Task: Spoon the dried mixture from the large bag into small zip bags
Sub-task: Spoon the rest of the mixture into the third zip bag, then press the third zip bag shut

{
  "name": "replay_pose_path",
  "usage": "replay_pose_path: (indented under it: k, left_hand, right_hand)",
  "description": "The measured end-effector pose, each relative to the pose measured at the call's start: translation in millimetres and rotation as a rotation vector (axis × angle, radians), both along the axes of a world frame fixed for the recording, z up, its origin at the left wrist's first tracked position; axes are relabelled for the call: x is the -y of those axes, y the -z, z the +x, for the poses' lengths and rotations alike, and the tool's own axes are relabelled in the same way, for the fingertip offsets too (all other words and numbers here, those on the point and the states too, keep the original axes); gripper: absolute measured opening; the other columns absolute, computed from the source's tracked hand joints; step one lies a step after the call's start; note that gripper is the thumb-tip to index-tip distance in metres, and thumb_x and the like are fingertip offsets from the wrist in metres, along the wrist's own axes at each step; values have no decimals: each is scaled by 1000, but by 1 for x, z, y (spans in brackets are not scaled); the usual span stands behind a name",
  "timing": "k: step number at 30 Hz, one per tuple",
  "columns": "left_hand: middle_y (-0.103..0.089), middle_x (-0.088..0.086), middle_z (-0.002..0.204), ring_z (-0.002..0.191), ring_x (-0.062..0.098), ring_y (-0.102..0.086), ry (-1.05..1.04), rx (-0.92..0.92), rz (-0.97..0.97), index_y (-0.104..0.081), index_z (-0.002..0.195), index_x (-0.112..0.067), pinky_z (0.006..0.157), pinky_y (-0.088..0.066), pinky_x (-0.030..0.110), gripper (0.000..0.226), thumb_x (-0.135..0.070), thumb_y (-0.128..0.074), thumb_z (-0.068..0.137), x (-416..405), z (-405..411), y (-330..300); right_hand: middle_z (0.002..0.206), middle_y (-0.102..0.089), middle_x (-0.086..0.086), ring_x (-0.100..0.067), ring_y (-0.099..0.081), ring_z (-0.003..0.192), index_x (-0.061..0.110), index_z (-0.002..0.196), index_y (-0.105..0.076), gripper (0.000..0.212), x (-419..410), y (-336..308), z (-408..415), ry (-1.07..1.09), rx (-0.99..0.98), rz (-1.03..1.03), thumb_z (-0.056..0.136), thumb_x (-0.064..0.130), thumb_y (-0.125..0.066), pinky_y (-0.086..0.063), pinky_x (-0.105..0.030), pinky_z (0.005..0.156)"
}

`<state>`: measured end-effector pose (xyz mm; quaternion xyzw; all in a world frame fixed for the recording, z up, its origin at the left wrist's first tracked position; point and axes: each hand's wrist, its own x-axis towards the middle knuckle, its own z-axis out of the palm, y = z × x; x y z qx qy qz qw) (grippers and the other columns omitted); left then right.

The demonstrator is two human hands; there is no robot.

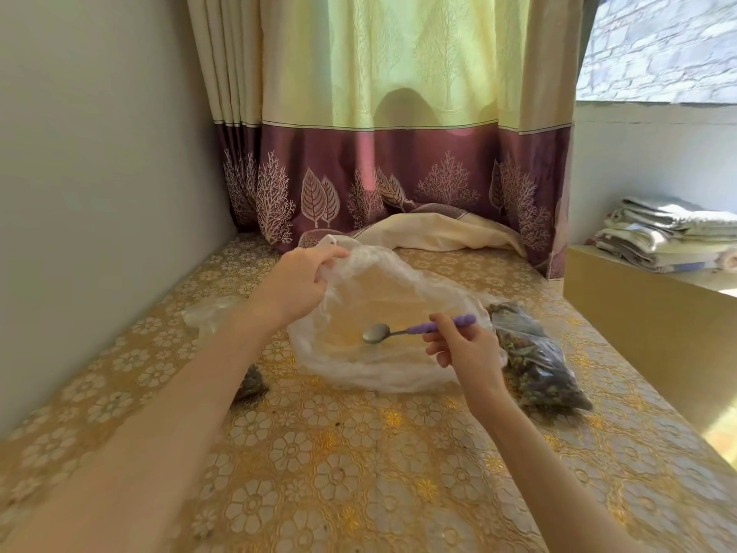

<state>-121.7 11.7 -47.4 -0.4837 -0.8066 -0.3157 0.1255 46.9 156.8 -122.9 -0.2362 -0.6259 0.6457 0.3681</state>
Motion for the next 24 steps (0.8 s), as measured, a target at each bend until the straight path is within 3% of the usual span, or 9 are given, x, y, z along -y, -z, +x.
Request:
replay_pose_path:
  k: [3,6,9,12,15,17,20,24]
  left_hand:
    - [-55,9,128,114,19,-52,-32,52,-22,-47,137,-23,89,-37,22,59,5,-47,85,1,0,3]
    - [-40,7,142,126,21,-42,-97,24,-67,-32,145,-19,100,-32,29,65,-12,-61,87,6,1,12]
    - [-37,6,145,133,20,-34,-118,-47,-17,-33,144,-14,108,-24,30,65,-20,-64,87,14,4,25]
    - [-50,5,131,124,19,-40,-134,-132,57,-51,130,-12,104,-25,27,42,-16,-60,89,24,13,46]
    - [-57,-8,101,98,9,-49,-50,-68,44,-65,107,-17,90,-38,23,19,-13,-59,89,35,32,73]
    - [-58,-17,92,84,0,-54,84,57,-80,-68,102,-22,82,-47,21,15,-18,-61,89,37,50,90]
    - [-53,-27,88,82,-7,-50,213,208,-243,-67,98,-32,73,-40,9,13,-33,-62,87,30,70,106]
    - [-52,-23,85,77,-11,-46,242,260,-214,-70,93,-35,68,-35,4,14,-39,-69,80,17,79,109]
  right_hand:
    - [73,-71,-9,-7,-52,53,24,61,-77,39,0,-4,5,5,-64,-4,95,22,-57,-40,-18,47]
    - [75,-73,-11,-9,-53,54,21,61,-76,38,-3,-5,13,6,-129,-27,94,21,-57,-41,-18,46]
    - [84,-74,-16,-14,-55,60,14,66,-75,34,-7,-2,23,-19,-148,-65,94,16,-56,-42,-19,49]
    - [91,-74,-16,-17,-60,68,13,72,-76,30,-10,7,33,-30,-147,-100,95,15,-56,-46,-19,53]
    - [95,-74,-13,-19,-62,72,11,82,-74,25,-10,20,41,-27,-93,-108,95,15,-54,-48,-21,57]
    - [96,-74,-12,-17,-62,70,6,87,-73,22,-8,26,44,-36,-86,-129,95,14,-53,-49,-19,56]
    - [95,-74,-14,-14,-62,64,7,81,-73,25,-4,29,46,-49,-147,-174,95,12,-53,-50,-18,53]
    - [95,-73,-18,-14,-58,63,11,74,-75,32,1,32,48,-56,-196,-160,96,13,-51,-48,-19,52]
